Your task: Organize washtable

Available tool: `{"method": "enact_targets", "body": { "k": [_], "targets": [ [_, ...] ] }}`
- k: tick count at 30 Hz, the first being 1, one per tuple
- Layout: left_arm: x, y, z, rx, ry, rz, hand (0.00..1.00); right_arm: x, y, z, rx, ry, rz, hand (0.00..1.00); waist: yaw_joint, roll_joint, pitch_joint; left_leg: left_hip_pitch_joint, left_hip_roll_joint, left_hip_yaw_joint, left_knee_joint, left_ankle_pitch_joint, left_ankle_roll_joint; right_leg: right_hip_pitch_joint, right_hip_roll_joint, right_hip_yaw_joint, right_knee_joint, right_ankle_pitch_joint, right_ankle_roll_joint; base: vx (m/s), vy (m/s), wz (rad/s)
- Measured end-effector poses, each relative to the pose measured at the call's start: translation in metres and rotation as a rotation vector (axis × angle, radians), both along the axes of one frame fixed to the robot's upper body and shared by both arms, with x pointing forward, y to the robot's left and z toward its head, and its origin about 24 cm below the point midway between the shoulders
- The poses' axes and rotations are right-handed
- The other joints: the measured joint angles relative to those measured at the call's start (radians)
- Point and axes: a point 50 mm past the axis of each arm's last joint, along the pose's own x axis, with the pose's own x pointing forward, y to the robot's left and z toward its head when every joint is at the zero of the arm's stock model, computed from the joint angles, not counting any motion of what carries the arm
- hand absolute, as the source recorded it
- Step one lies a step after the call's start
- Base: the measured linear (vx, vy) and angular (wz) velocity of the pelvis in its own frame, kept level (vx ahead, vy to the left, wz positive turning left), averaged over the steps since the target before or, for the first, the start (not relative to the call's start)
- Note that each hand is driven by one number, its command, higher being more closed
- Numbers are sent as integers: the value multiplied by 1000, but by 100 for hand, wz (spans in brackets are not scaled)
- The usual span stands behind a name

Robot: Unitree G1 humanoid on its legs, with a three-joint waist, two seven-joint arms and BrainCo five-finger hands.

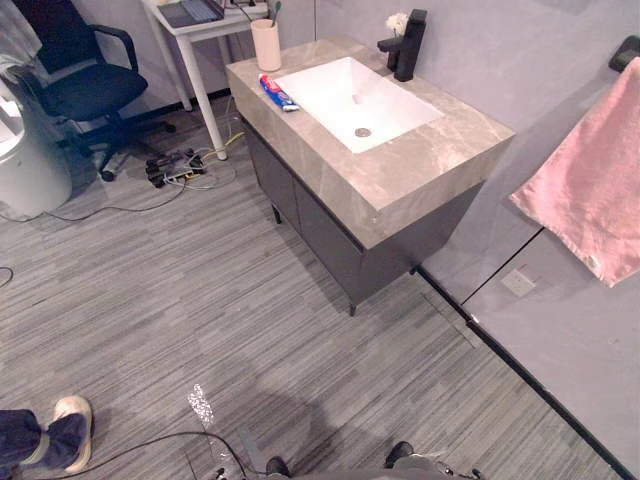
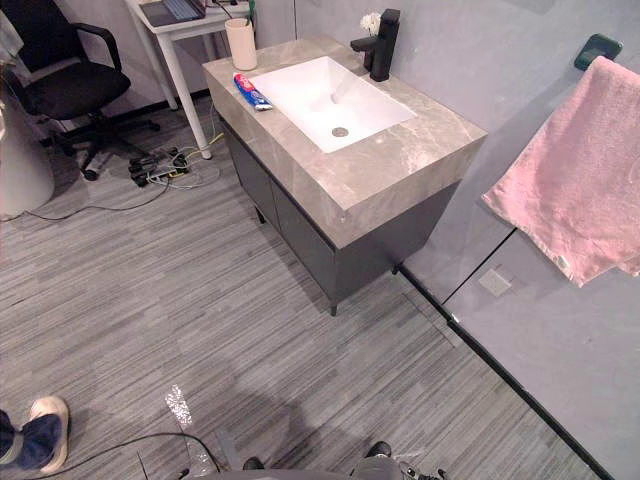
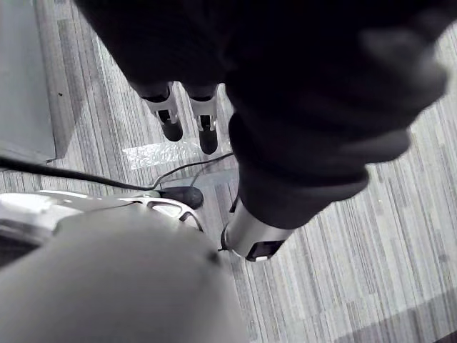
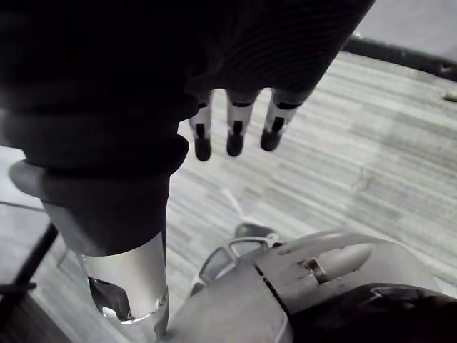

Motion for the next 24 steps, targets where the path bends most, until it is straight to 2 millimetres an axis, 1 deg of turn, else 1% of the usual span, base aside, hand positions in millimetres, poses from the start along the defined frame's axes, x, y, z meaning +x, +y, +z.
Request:
{"method": "enact_targets", "body": {
  "k": [1, 2, 3, 4, 5, 6, 7, 9, 10, 13, 15, 18, 19, 20, 23, 24],
  "targets": [
    [-1, 0, 0, 6, 7, -14, 0, 0, 0, 0, 0, -2, -2, 0, -3, 1, 2, -4, -5, -14, -2, 3, 5, -6, 2, 33, 6, -14, 0, -103, -11, 27],
    [-2, -1, -1, 13, 12, -11, 0, 1, -1, 1, 1, -15, -17, 0, -11, 14, 4, -12, 3, -45, -2, -4, 16, -43, 39, 184, 46, -98, -24, -116, -37, 45],
    [-2, -2, -1, 18, 18, -16, 0, 1, -1, 1, 5, -22, -23, 0, -16, 19, 5, -16, 8, -62, -2, -9, 26, -65, 74, 296, 65, -133, -50, -159, -80, 91],
    [-4, 1, -1, 30, 23, -4, 0, -5, 1, 1, 14, -19, -48, 0, -34, 13, 7, -22, 4, -102, -2, -7, 30, -91, 145, 527, 100, -163, -61, -134, -108, 127],
    [-6, 6, 0, 49, 27, 18, 0, -12, 4, -1, 30, -6, -73, 0, -33, -5, 5, -18, -10, -131, -2, 0, 37, -102, 184, 681, 148, -177, -38, -99, -117, 122],
    [-8, 6, 0, 53, 32, 34, 0, -15, 4, -1, 31, -1, -78, 0, -27, -13, 1, -14, -14, -141, -2, 3, 41, -102, 183, 690, 168, -189, -20, 7, -96, 76],
    [-16, 2, -2, 45, 49, 65, 0, -18, 2, -1, 24, 7, -73, 0, -8, -14, 4, -9, -15, -155, -2, 8, 36, -96, 179, 680, 177, -204, -6, 41, -57, 41],
    [-24, -2, -3, 38, 71, 77, 0, -17, -1, 0, 10, 6, -45, 0, -4, -2, 2, -20, -15, -196, -2, 13, 32, -76, 178, 649, 154, -205, -4, 41, -33, 50],
    [-26, -3, -4, 37, 81, 84, 0, -15, -2, 1, 3, 9, -10, 0, -6, -2, 1, -27, -15, -218, -2, 15, 32, -64, 183, 648, 144, -207, 0, 40, -24, 52],
    [-29, -3, -4, 43, 98, 88, 0, -13, 0, 0, -12, 28, 89, 0, 3, -7, -3, -28, -16, -241, -2, 17, 32, -47, 182, 633, 137, -210, 14, 71, -18, 30],
    [-30, -3, -4, 43, 98, 95, 0, -13, 2, -1, -10, 33, 112, 0, 3, -13, -7, -30, -16, -247, -2, 19, 30, -42, 183, 630, 137, -206, 9, 99, -12, 9],
    [-27, 2, -3, 49, 82, 119, 0, -14, 6, -2, 1, 51, 133, 0, 5, -31, -13, -34, -16, -267, -2, 19, 30, -27, 186, 635, 124, -203, 4, 82, 0, 20],
    [-25, 2, -3, 49, 76, 126, 0, -14, 7, -2, 3, 54, 134, 0, 9, -33, -13, -34, -17, -268, -2, 19, 30, -25, 186, 635, 120, -202, 4, 54, 7, 9],
    [-23, 3, -3, 52, 62, 132, 0, -16, 7, -3, 6, 62, 139, 0, 25, -38, -11, -34, -17, -268, -2, 19, 30, -24, 187, 637, 119, -202, 4, 32, 3, 3],
    [-22, 6, -2, 57, 50, 147, 0, -15, 10, -4, 9, 69, 158, 0, 28, -50, -9, -42, -22, -274, -2, 19, 30, -25, 183, 638, 110, -203, 4, 0, 6, 7],
    [-21, 6, -2, 59, 48, 150, 0, -13, 10, -3, 10, 64, 159, 0, 26, -53, -8, -50, -28, -280, -2, 18, 31, -28, 176, 633, 106, -209, 10, -25, 14, 13]
  ]
}}
